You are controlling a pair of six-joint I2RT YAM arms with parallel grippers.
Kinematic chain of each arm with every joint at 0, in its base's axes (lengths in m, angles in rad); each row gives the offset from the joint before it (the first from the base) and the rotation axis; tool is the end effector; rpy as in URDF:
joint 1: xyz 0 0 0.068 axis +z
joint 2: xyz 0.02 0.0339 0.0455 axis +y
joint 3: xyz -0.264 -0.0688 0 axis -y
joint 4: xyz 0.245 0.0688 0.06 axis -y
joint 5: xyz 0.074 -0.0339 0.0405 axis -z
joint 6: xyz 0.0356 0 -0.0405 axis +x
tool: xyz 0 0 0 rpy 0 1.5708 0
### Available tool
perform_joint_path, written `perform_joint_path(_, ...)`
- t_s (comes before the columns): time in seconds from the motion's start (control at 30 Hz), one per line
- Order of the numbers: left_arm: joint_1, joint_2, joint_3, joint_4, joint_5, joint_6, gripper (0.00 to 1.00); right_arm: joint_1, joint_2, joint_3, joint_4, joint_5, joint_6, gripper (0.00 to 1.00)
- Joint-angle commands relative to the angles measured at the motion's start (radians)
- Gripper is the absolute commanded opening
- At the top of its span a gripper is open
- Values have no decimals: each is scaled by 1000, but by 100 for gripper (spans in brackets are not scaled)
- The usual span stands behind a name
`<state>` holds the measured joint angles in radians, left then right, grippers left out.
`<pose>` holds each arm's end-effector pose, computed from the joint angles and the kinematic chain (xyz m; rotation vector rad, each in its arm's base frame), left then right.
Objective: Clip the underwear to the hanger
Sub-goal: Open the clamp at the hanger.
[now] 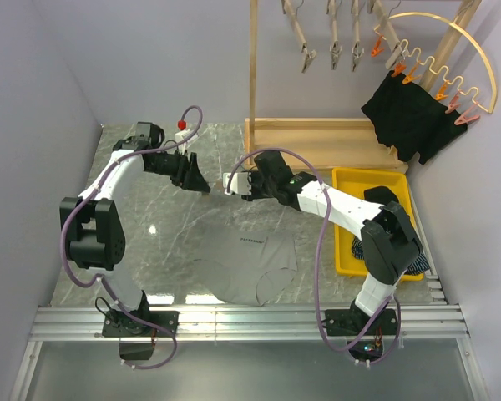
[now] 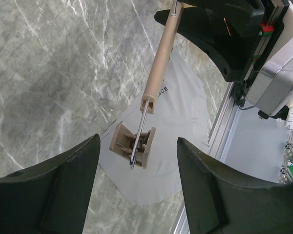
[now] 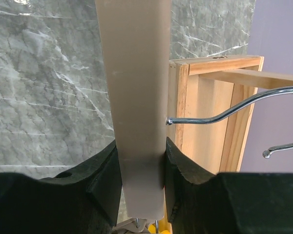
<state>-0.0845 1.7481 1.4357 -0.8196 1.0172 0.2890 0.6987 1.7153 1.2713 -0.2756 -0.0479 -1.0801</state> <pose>0.3537 -0.0604 0.2712 0.7191 2.2415 -1.2424 0.2956 0.2505 0.2515 -1.7970 1.4252 -0.1431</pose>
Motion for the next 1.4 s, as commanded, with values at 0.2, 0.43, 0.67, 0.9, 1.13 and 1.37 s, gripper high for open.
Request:
perform_joint_path(0.2, -3, 8, 40, 40, 37, -36, 55, 19, -52, -1, 30, 6, -15, 0)
perform_joint_path(0.43, -3, 16, 28, 39, 41, -40, 21, 19, -51, -10, 38, 13, -24, 0)
perform_joint_path(0.67, -3, 17, 6, 68, 41, -71, 0, 19, -42, -13, 68, 39, -15, 7)
perform_joint_path(0.9, 8, 31, -6, 143, 35, -131, 0, 18, -52, -9, 115, 105, 86, 71)
perform_joint_path(1.13, 12, 83, -27, 250, 43, -215, 0, 16, -103, -4, 30, 49, 229, 72)
perform_joint_path(1.37, 14, 119, -52, 306, 35, -246, 0, 19, -64, 112, -171, -191, 613, 53)
